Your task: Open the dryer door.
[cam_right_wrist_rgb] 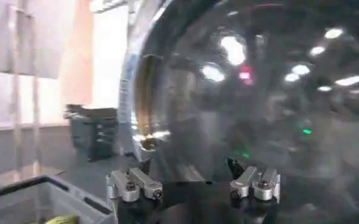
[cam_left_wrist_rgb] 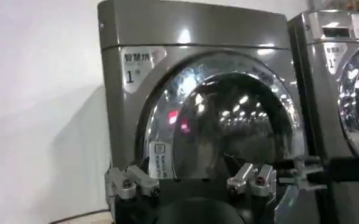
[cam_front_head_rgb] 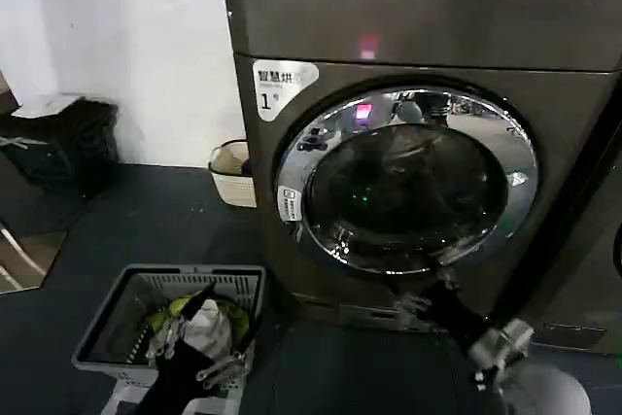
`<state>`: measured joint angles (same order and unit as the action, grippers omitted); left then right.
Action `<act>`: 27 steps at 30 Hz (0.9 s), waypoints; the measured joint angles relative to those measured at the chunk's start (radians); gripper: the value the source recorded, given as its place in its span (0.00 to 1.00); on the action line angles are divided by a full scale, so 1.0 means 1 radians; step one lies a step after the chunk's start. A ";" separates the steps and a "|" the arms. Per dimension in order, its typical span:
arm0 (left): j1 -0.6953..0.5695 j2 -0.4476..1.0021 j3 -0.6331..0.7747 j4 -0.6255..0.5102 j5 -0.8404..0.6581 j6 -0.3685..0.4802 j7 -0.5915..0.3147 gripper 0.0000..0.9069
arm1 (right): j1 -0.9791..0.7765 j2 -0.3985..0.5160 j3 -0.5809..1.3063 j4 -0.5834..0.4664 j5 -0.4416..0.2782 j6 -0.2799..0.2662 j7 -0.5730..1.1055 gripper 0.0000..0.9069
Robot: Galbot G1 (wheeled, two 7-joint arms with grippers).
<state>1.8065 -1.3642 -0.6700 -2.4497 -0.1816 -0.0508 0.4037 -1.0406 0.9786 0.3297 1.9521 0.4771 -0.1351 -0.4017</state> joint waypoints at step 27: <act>0.000 -0.036 -0.019 0.013 0.032 0.042 0.043 1.00 | 0.448 0.089 -0.365 -0.300 0.049 0.008 -0.042 1.00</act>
<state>1.8065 -1.3999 -0.6889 -2.4371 -0.1500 -0.0086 0.4465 -0.5925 1.0679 -0.0353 1.6525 0.5263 -0.1269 -0.4434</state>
